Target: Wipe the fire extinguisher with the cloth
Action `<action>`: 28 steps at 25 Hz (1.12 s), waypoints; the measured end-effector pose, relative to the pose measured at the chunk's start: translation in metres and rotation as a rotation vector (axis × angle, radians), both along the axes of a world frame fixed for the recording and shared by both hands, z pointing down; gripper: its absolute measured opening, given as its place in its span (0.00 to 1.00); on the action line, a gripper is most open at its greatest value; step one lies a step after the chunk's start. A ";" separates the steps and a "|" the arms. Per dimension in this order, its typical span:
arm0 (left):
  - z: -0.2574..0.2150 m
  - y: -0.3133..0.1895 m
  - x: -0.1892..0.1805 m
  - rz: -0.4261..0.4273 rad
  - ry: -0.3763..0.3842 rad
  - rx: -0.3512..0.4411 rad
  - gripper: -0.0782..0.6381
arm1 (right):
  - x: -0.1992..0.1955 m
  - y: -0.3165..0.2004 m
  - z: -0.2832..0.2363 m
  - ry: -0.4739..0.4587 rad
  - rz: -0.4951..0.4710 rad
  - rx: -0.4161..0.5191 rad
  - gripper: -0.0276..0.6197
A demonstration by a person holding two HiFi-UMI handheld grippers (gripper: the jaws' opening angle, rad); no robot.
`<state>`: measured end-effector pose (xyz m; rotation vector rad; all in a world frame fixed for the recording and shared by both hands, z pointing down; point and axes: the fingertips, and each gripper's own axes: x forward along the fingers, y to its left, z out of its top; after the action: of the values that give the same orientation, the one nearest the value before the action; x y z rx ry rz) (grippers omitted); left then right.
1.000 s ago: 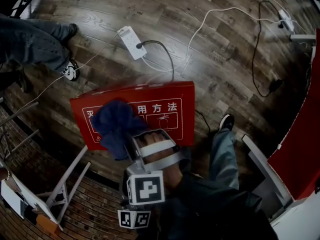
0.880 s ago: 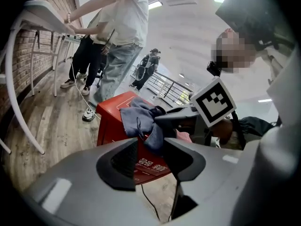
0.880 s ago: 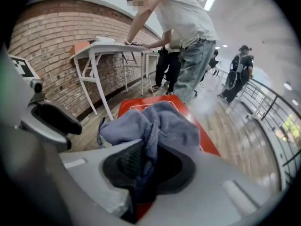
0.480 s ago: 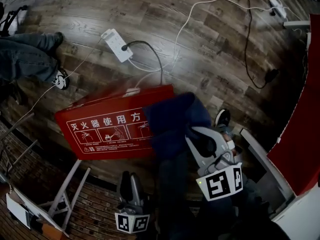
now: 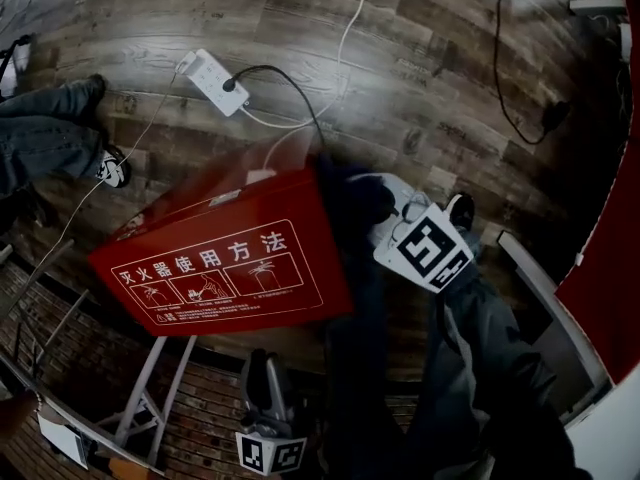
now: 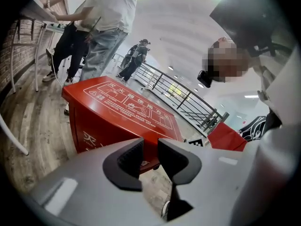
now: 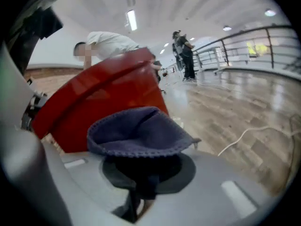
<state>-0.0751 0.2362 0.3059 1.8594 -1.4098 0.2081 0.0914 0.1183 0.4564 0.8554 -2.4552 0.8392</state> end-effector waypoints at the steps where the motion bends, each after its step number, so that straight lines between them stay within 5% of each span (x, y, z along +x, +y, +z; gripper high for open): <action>1: 0.001 -0.001 -0.001 0.006 -0.002 -0.002 0.24 | 0.003 -0.008 0.010 -0.049 0.033 -0.035 0.13; 3: 0.004 -0.002 -0.001 0.020 -0.006 -0.007 0.24 | 0.008 -0.014 0.031 -0.135 0.094 -0.123 0.13; 9: 0.009 -0.007 0.001 0.033 0.011 -0.010 0.24 | -0.003 0.019 0.076 0.027 -0.004 -0.178 0.13; 15: 0.015 -0.004 0.005 0.031 0.030 -0.027 0.24 | -0.005 0.046 -0.001 0.164 -0.027 0.006 0.12; 19: 0.018 -0.002 0.003 0.028 0.032 -0.029 0.24 | 0.000 0.010 -0.018 0.092 0.054 0.101 0.12; 24: 0.020 -0.003 0.000 0.025 0.030 -0.024 0.24 | 0.006 -0.024 0.041 0.088 0.024 0.025 0.12; 28: 0.022 -0.003 -0.002 0.024 0.028 -0.020 0.24 | 0.002 -0.016 0.107 0.097 0.055 -0.157 0.12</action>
<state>-0.0770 0.2327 0.3283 1.8564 -1.3625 0.2065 0.0929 0.1027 0.5634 0.8885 -2.2578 0.9722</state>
